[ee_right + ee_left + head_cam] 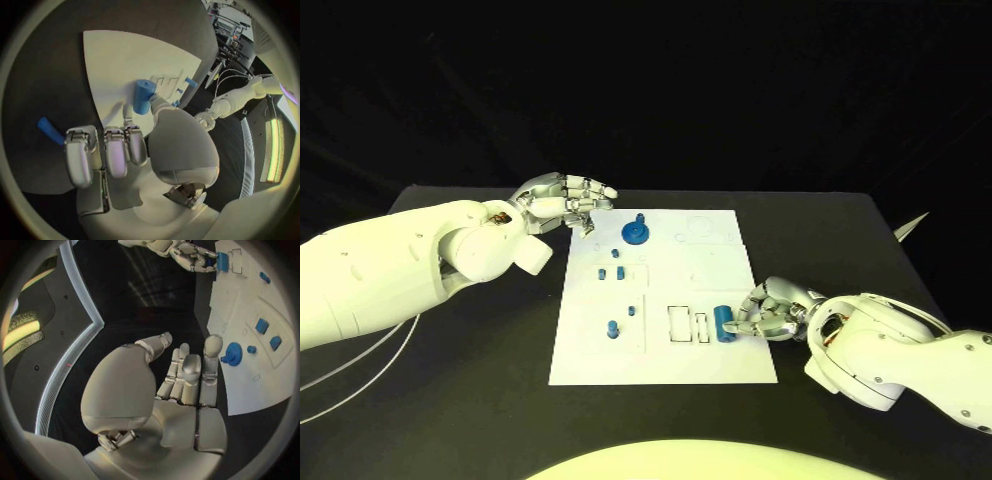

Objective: Assemble the parts on the task board

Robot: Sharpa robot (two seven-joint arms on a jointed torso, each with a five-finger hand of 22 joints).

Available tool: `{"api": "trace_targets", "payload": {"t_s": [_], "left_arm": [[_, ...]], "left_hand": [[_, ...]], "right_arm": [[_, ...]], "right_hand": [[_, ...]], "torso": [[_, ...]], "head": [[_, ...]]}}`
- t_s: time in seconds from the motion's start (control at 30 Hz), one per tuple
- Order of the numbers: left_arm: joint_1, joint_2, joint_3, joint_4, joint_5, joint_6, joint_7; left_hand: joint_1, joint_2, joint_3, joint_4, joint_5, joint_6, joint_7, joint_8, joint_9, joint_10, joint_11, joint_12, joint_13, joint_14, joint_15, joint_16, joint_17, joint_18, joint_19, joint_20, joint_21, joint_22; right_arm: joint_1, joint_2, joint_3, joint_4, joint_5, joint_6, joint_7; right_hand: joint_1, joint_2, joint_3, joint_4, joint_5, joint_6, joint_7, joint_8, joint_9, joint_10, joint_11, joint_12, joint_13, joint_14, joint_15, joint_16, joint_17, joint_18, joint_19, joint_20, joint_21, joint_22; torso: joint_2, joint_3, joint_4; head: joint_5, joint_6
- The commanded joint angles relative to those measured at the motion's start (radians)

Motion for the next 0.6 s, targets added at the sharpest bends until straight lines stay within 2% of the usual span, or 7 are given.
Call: {"api": "trace_targets", "payload": {"t_s": [0.03,0.33,0.37,0.4,0.6], "left_arm": [[0.000,0.002,0.001,0.002,0.000,0.016,0.006],[0.000,0.002,0.001,0.002,0.000,0.017,0.005],[0.000,0.001,0.001,0.002,0.000,0.017,0.005],[0.000,0.001,0.001,0.003,0.000,0.017,0.005],[0.000,0.000,0.001,0.003,0.000,0.018,0.004]], "left_hand": [[-0.002,0.005,-0.001,0.005,0.004,-0.007,0.029,0.004,-0.001,-0.006,0.000,0.002,-0.001,-0.005,0.001,0.005,0.000,0.008,-0.006,0.000,-0.004,0.000],[-0.002,0.005,-0.001,0.005,0.004,-0.007,0.029,0.004,-0.001,-0.006,0.000,0.002,-0.001,-0.005,0.001,0.005,0.000,0.008,-0.006,0.000,-0.004,0.000],[-0.002,0.005,-0.001,0.005,0.004,-0.007,0.029,0.004,-0.001,-0.006,0.000,0.002,-0.001,-0.005,0.001,0.005,0.000,0.008,-0.006,0.000,-0.004,0.000],[-0.002,0.005,-0.001,0.005,0.004,-0.007,0.029,0.004,-0.001,-0.006,0.000,0.002,-0.001,-0.005,0.001,0.005,0.000,0.008,-0.006,0.000,-0.004,0.000],[-0.002,0.005,-0.001,0.005,0.004,-0.007,0.029,0.004,-0.001,-0.006,0.000,0.002,-0.001,-0.005,0.001,0.005,0.000,0.008,-0.006,0.000,-0.004,0.000]], "right_arm": [[-0.001,0.009,0.000,-0.002,0.014,0.006,-0.005],[-0.002,0.039,0.000,-0.021,0.048,0.007,-0.011],[-0.002,0.045,0.000,-0.024,0.057,0.007,-0.011],[-0.002,0.048,0.000,-0.026,0.060,0.007,-0.011],[-0.004,0.063,0.000,-0.036,0.074,0.010,-0.014]], "right_hand": [[-0.013,0.002,-0.009,-0.001,0.002,0.007,-0.003,-0.003,0.002,0.021,0.005,0.000,0.165,0.098,0.009,0.005,0.235,-0.009,0.096,0.008,0.004,0.251],[-0.055,0.023,-0.033,0.000,-0.004,0.009,-0.004,-0.005,0.009,0.019,0.004,-0.003,0.165,0.098,0.008,0.005,0.235,-0.009,0.096,0.008,0.003,0.251],[-0.071,0.030,-0.044,0.000,0.002,0.010,-0.005,-0.005,0.012,0.018,0.003,-0.004,0.165,0.098,0.007,0.005,0.235,-0.009,0.096,0.007,0.003,0.251],[-0.080,0.032,-0.055,-0.002,0.038,0.011,-0.006,-0.005,0.014,0.018,0.003,-0.004,0.165,0.098,0.007,0.005,0.235,-0.009,0.096,0.007,0.003,0.251],[-0.079,0.034,-0.060,-0.003,0.047,0.011,-0.006,-0.006,0.016,0.019,0.003,-0.004,0.166,0.098,0.006,0.005,0.236,-0.009,0.096,0.007,0.004,0.252]], "torso": [[0.000,-0.0004,-0.0010],[0.000,-0.0010,0.0013],[0.001,-0.0007,0.0015],[0.000,-0.0007,0.0012],[0.000,-0.0015,0.0005]], "head": [[0.000,-0.002],[-0.004,-0.003],[-0.004,-0.003],[-0.004,-0.003],[-0.003,-0.005]]}}
